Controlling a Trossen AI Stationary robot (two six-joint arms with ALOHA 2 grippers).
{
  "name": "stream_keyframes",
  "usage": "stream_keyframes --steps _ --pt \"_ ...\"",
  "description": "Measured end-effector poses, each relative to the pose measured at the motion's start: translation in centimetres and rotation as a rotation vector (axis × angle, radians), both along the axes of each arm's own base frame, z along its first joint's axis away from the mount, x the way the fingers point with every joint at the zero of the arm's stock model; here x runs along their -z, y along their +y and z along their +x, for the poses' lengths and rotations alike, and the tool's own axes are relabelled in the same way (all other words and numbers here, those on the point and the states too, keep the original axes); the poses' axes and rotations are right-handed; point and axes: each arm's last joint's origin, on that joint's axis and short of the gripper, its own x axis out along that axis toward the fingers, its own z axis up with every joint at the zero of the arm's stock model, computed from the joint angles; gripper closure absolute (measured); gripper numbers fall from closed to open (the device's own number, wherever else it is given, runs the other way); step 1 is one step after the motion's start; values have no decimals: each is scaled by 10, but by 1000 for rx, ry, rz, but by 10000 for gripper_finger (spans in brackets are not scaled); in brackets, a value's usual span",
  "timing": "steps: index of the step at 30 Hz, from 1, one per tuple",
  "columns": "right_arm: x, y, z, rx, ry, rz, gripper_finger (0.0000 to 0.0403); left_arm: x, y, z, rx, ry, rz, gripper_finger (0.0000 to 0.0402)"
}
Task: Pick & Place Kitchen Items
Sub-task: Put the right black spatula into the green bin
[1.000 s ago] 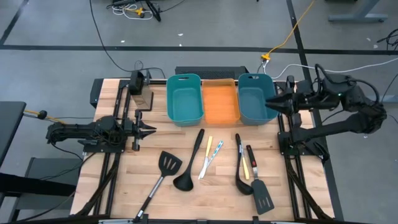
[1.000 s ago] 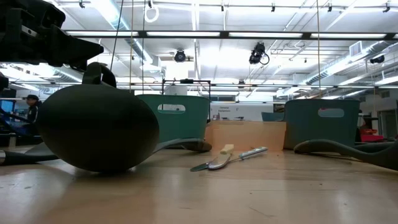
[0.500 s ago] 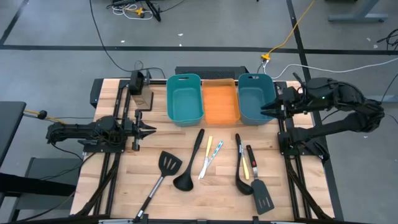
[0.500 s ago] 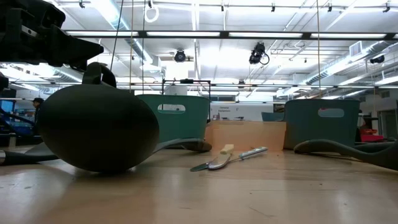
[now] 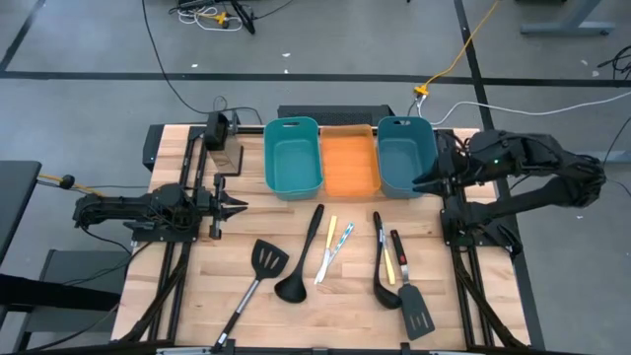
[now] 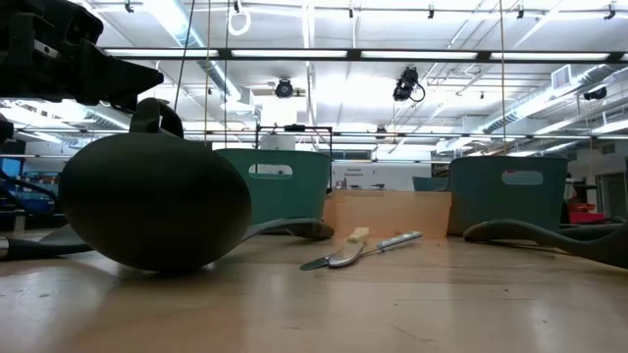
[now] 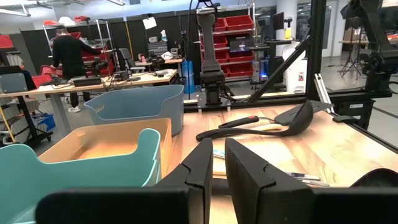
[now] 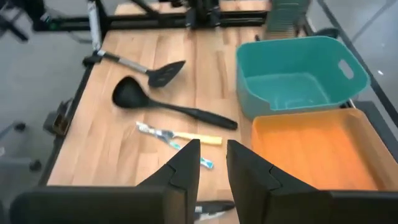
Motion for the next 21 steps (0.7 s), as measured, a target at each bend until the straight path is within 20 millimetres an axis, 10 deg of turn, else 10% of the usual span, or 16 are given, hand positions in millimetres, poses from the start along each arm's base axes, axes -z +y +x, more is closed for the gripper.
stream_keyframes --steps 21 --pt "23 38 4 -456 206 -236 316 0 0 0 0 0 0 352"
